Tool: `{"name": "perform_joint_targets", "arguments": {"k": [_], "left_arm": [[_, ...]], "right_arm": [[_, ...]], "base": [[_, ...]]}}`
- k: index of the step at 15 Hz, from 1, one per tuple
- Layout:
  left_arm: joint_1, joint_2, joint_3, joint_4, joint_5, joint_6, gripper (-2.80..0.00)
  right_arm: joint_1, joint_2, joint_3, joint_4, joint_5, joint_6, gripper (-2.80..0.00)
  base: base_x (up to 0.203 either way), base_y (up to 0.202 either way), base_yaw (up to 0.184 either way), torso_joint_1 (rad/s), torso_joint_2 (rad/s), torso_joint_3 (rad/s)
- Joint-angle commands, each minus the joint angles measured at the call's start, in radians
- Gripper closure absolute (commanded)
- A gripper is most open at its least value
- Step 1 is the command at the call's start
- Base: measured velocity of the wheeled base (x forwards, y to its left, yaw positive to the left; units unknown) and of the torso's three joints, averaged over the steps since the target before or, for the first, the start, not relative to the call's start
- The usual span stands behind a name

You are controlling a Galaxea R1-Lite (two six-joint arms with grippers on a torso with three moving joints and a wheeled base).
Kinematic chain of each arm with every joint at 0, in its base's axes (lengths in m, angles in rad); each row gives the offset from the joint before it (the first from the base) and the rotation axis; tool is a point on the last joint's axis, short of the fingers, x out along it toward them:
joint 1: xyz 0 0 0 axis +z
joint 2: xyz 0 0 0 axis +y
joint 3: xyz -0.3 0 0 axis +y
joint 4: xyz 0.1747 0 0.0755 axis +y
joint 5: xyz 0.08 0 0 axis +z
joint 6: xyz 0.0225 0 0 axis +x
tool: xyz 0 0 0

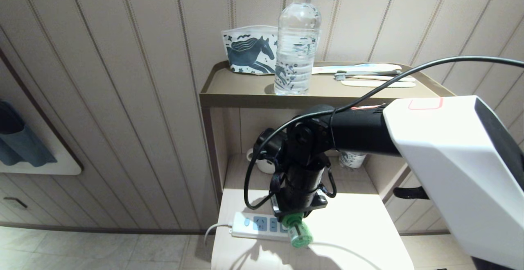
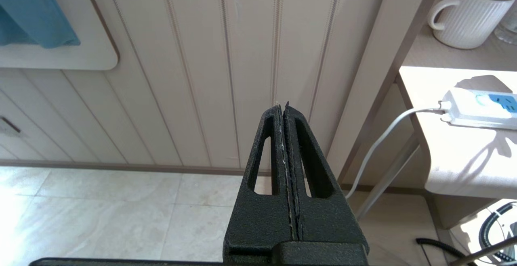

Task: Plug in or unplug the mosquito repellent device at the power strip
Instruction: Insert the plug into the socket

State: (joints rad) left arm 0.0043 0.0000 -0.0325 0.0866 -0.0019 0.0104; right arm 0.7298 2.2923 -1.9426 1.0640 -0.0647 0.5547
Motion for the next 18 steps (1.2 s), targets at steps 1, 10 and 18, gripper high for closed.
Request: {"name": "perform_joint_targets", "arguments": {"k": [1, 10, 18], "left_arm": [[0.000, 0.000, 0.000, 0.001, 0.000, -0.001, 0.00], [0.000, 0.000, 0.000, 0.001, 0.000, 0.000, 0.00], [-0.001, 0.000, 0.000, 0.002, 0.000, 0.000, 0.00]], "right_arm": [[0.001, 0.011, 0.007, 0.007, 0.002, 0.004, 0.00], [0.000, 0.081, -0.005, 0.001, 0.003, 0.004, 0.00], [0.005, 0.067, 0.010, 0.001, -0.001, 0.041, 0.00]], "base": [[0.000, 0.000, 0.000, 0.000, 0.00, 0.000], [0.000, 0.000, 0.000, 0.000, 0.00, 0.000], [0.000, 0.000, 0.000, 0.000, 0.00, 0.000]]}}
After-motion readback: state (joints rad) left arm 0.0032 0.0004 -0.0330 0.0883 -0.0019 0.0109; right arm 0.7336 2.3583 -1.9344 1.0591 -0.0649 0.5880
